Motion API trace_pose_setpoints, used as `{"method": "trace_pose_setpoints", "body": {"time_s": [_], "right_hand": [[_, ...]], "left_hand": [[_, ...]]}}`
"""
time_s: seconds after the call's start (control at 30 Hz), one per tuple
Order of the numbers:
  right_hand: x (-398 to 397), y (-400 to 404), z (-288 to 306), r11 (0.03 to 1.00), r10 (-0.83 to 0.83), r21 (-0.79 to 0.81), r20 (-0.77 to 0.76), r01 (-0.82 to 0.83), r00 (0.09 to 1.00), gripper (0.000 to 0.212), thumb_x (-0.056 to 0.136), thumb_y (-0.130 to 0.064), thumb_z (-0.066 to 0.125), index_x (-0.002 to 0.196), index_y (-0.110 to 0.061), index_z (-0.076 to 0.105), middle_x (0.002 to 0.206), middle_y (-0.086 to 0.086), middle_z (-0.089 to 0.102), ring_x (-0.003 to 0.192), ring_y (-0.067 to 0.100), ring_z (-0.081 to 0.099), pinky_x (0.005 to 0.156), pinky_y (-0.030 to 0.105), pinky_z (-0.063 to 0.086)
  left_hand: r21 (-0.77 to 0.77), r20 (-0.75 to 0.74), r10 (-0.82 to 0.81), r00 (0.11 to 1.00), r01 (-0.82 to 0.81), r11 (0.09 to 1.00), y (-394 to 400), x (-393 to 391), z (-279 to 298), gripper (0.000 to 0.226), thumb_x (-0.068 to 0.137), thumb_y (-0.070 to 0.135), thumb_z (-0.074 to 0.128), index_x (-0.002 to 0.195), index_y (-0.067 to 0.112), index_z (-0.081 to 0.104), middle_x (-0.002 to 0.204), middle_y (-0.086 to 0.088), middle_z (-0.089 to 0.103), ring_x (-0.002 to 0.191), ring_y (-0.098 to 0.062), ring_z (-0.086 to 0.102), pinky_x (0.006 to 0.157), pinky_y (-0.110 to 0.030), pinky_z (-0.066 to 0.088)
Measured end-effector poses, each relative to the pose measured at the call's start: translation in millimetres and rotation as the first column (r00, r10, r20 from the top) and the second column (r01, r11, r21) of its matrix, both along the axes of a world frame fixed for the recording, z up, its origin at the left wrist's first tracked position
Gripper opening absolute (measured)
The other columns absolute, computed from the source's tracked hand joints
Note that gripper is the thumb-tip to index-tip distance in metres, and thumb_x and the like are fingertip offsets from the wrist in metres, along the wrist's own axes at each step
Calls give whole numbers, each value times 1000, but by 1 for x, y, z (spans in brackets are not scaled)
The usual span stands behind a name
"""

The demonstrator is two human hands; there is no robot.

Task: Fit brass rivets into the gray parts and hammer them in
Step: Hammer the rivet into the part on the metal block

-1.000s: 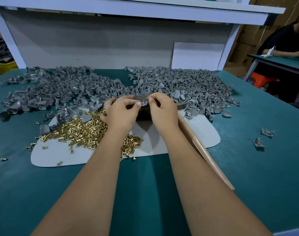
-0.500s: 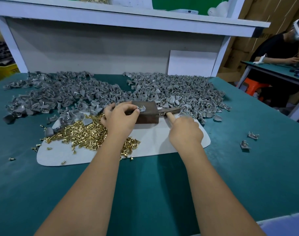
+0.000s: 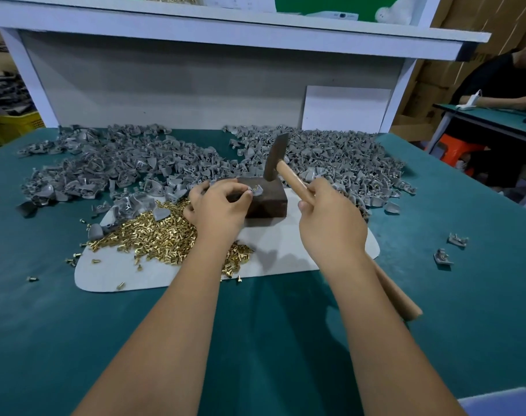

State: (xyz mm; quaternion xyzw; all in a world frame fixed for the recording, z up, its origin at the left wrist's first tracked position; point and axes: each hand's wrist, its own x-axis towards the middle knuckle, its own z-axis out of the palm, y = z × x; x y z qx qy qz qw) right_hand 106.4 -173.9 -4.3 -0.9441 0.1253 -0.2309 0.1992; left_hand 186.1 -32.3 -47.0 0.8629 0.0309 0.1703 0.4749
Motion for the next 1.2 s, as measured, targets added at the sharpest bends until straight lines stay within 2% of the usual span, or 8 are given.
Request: {"method": "trace_pose_setpoints", "body": {"time_s": [0.1,0.3,0.4,0.53,0.7,0.87,1.03,1.2], "right_hand": [[-3,2,5,998,55,-46,54,-52,997,13,95,-21,50,108,-25,51,83,-1,56,72,25,48,54,32,26],[-7,5,10,979,140,-171,157,-113,978,60,93,-15,50,139,-49,32,84,-1,54,67,22,48,46,27,24],[-4,2,12,963,179,-211,47,-166,983,63,91,-16,51,136,-56,32,90,0,63,74,26,56,53,27,29],[2,6,17,971,116,-227,196,-70,974,65,90,-15,52,138,-53,30,78,-1,51,51,15,34,43,23,17],[1,7,11,937,200,-295,14,-187,980,66,92,-16,49,138,-56,23,91,1,62,70,25,53,56,29,31],[1,12,19,969,118,-240,248,-57,962,68,89,-14,54,138,-49,23,75,0,50,48,16,35,43,22,18],[-1,16,4,947,174,-278,32,-159,984,66,91,-19,51,139,-56,23,92,2,60,67,23,44,57,30,28],[3,20,14,968,131,-237,180,-86,975,66,90,-15,52,139,-51,26,83,1,56,57,20,39,44,24,18]], "left_hand": [[-3,0,11,1000,-11,1000,-1,1,0,17,88,45,68,72,46,62,123,26,62,136,-15,25,103,-38,11],[-7,18,36,999,-36,999,-2,3,-2,25,86,45,72,65,48,59,120,25,64,137,-14,26,104,-41,12],[-27,8,41,999,-41,999,-2,5,-3,23,85,45,72,65,47,61,120,27,63,137,-13,25,102,-39,11],[-6,46,55,997,-54,998,-3,6,-6,22,85,43,73,67,46,61,119,23,66,137,-16,29,104,-42,14],[-14,15,47,999,-47,999,-1,6,-6,18,84,46,73,70,48,62,121,26,63,137,-13,27,106,-43,13],[47,25,48,999,-49,998,-1,10,-8,8,87,49,68,80,45,69,122,25,63,137,-15,28,108,-48,16],[40,17,65,998,-65,997,-1,12,-10,7,85,48,71,86,41,74,122,28,62,136,-14,28,107,-45,15],[47,12,57,998,-58,997,0,12,-11,7,87,49,68,81,45,66,124,25,62,137,-13,26,110,-47,15]]}}
